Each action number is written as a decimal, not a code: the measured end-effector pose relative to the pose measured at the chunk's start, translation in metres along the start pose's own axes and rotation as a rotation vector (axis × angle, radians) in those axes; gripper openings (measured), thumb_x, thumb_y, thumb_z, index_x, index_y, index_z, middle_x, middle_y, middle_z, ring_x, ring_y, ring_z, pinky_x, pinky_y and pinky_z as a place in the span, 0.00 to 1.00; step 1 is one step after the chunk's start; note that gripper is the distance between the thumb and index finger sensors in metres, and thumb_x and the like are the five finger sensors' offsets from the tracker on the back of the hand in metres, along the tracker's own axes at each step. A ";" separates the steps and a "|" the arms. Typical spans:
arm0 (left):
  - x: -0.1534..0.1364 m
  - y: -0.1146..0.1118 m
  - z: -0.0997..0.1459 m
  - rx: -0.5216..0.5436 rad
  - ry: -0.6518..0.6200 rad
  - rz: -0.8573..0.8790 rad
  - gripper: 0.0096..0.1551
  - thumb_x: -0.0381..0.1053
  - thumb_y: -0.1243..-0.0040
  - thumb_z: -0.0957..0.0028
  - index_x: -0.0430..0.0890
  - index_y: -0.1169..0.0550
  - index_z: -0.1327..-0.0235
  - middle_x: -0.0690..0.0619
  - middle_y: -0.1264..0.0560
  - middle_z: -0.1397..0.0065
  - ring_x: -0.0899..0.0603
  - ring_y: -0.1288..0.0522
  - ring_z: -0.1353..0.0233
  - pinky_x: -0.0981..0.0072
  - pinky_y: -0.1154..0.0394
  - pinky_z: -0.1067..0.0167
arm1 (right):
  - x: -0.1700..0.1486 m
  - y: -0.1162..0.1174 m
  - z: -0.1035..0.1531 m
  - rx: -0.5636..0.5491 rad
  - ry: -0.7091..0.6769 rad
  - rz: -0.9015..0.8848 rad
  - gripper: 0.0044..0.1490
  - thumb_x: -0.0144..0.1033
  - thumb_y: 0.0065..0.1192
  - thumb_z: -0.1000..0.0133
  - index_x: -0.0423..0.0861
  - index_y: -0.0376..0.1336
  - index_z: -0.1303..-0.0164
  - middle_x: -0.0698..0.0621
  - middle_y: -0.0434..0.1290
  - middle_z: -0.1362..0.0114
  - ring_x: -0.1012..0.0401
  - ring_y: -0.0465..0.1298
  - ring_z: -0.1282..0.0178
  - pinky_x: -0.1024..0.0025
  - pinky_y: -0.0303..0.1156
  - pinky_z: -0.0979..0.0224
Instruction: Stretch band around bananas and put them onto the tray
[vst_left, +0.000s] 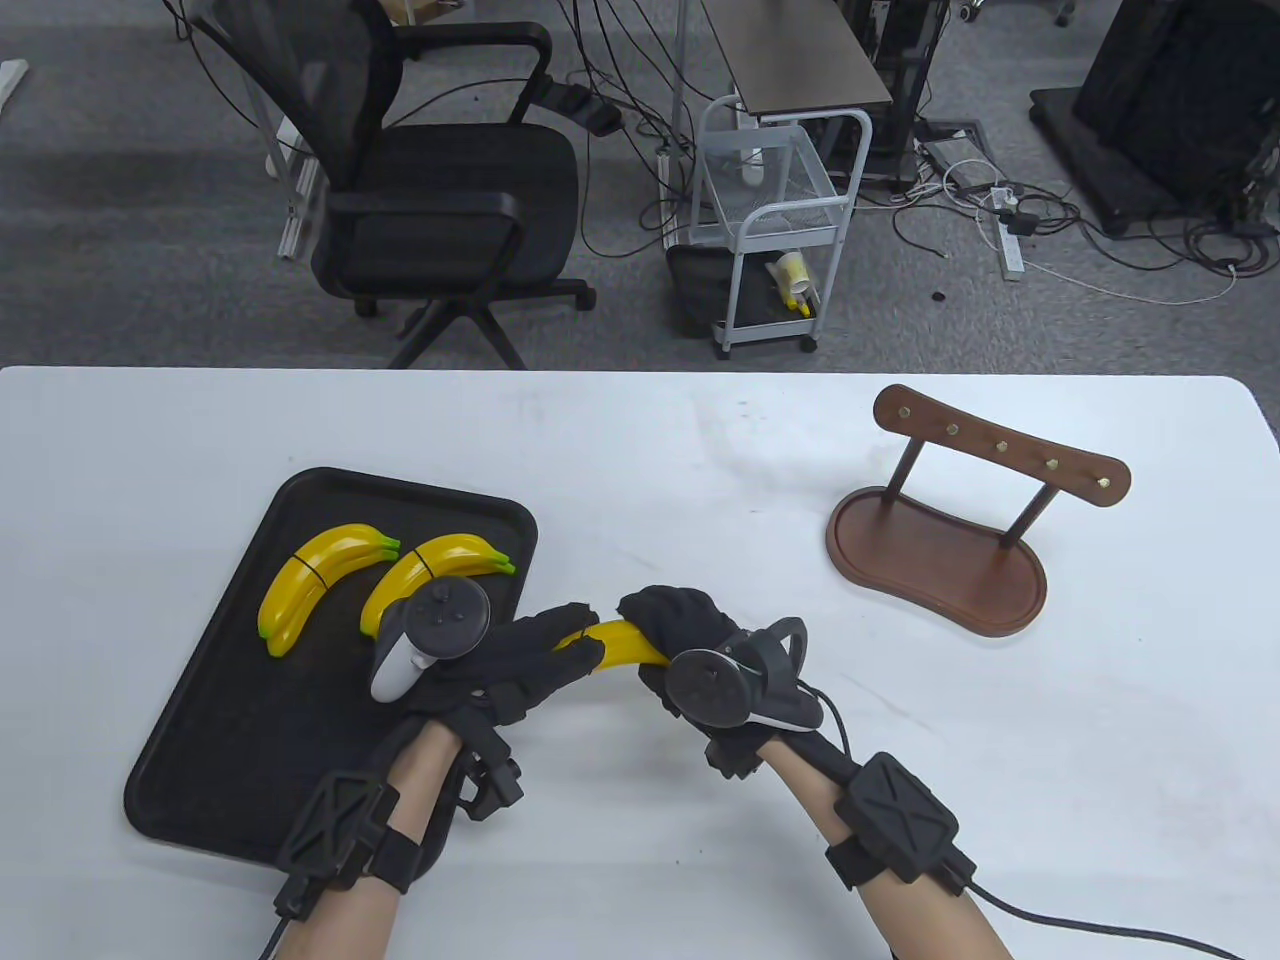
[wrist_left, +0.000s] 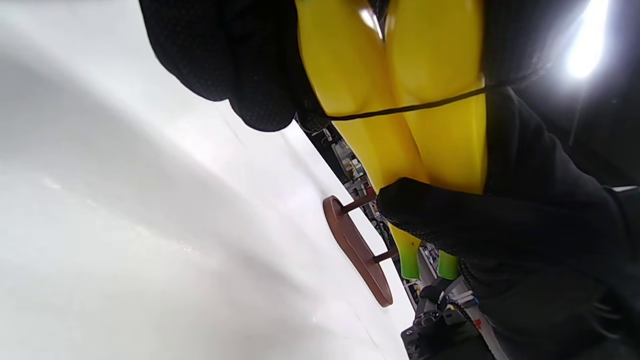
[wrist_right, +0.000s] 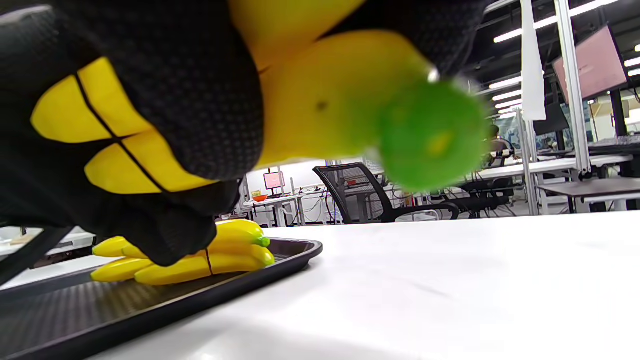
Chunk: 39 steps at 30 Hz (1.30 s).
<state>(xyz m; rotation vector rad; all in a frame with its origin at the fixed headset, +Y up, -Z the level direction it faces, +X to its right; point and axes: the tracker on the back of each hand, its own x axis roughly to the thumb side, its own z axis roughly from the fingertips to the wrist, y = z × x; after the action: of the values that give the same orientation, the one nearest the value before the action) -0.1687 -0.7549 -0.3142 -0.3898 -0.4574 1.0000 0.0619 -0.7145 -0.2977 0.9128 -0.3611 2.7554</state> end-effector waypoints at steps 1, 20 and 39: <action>0.000 0.000 0.000 0.009 0.002 -0.006 0.49 0.70 0.46 0.38 0.35 0.35 0.18 0.37 0.27 0.21 0.31 0.24 0.26 0.36 0.32 0.27 | -0.001 0.000 0.000 0.004 0.000 -0.001 0.46 0.38 0.79 0.50 0.44 0.57 0.24 0.44 0.67 0.23 0.46 0.73 0.30 0.56 0.78 0.32; 0.016 0.015 0.008 0.120 -0.047 -0.108 0.49 0.71 0.43 0.41 0.42 0.37 0.17 0.43 0.30 0.18 0.34 0.27 0.23 0.40 0.34 0.23 | -0.039 -0.008 -0.001 0.081 0.083 -0.477 0.55 0.60 0.64 0.46 0.44 0.48 0.15 0.40 0.57 0.15 0.40 0.64 0.21 0.44 0.69 0.28; 0.025 0.015 0.012 0.151 -0.119 -0.169 0.48 0.71 0.41 0.43 0.49 0.40 0.16 0.49 0.34 0.13 0.38 0.31 0.17 0.44 0.37 0.19 | -0.053 0.000 0.000 0.040 0.115 -0.755 0.56 0.63 0.63 0.46 0.41 0.50 0.16 0.40 0.60 0.18 0.43 0.72 0.30 0.48 0.74 0.35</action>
<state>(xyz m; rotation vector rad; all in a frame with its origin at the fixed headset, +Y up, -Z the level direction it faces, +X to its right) -0.1736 -0.7246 -0.3072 -0.1534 -0.5101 0.8891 0.1035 -0.7214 -0.3296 0.7000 0.0618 2.1024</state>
